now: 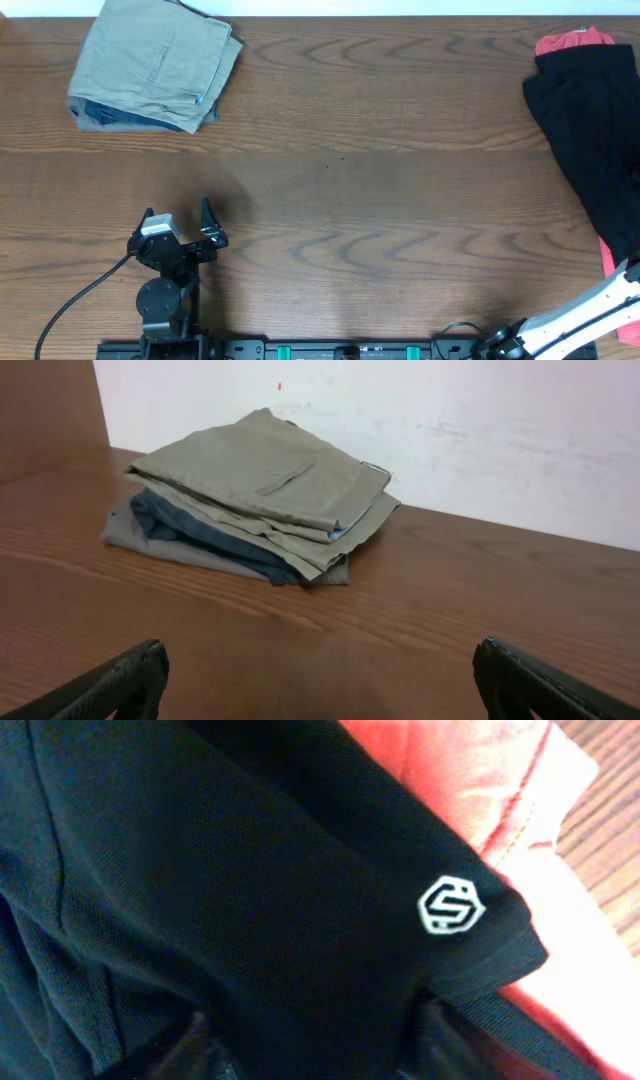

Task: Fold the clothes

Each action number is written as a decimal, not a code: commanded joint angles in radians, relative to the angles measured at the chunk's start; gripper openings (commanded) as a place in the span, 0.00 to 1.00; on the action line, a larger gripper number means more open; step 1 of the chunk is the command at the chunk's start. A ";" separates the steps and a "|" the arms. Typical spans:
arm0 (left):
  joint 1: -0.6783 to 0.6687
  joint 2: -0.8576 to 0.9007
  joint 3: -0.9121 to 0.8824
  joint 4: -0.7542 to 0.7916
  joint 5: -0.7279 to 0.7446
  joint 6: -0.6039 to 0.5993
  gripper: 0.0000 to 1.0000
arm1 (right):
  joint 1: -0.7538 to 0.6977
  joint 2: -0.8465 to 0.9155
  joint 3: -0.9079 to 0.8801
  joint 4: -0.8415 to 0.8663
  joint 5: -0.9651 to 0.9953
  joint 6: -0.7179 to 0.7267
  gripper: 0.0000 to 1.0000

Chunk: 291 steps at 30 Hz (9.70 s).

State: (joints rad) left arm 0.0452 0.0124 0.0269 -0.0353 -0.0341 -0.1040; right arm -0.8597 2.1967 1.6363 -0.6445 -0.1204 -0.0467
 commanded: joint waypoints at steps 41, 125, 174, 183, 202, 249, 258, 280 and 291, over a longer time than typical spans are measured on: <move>0.002 -0.002 -0.023 -0.032 -0.027 0.006 0.98 | 0.475 -0.272 0.018 -0.051 -0.016 0.219 0.01; 0.002 -0.002 -0.023 -0.032 -0.002 -0.002 0.98 | 0.755 -0.509 -0.187 -0.698 0.109 0.615 0.99; -0.315 1.321 1.070 -0.799 0.413 0.152 0.98 | 0.755 -0.509 -0.187 -0.698 0.109 0.615 0.99; -0.396 1.577 1.070 -0.751 0.032 0.072 0.98 | 0.755 -0.509 -0.187 -0.698 0.109 0.615 0.99; -0.407 1.734 1.070 -0.636 0.226 -0.003 0.98 | 0.755 -0.509 -0.187 -0.698 0.109 0.615 0.99; -0.448 1.742 1.051 -0.666 0.094 -0.029 0.67 | 0.756 -0.509 -0.187 -0.698 0.109 0.615 0.99; -0.448 1.745 1.051 -0.662 0.093 -0.029 0.38 | 0.755 -0.509 -0.187 -0.698 0.109 0.615 0.99; -0.447 1.461 1.077 -0.703 -0.001 -0.099 0.06 | 0.756 -0.509 -0.187 -0.698 0.109 0.615 0.99; -0.427 1.214 1.077 -0.923 -0.443 -0.330 0.06 | 0.756 -0.509 -0.187 -0.698 0.109 0.615 0.99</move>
State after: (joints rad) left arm -0.4015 1.2766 1.0798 -0.9047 -0.2424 -0.2859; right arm -0.0998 1.6840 1.4490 -1.3426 -0.0113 0.5522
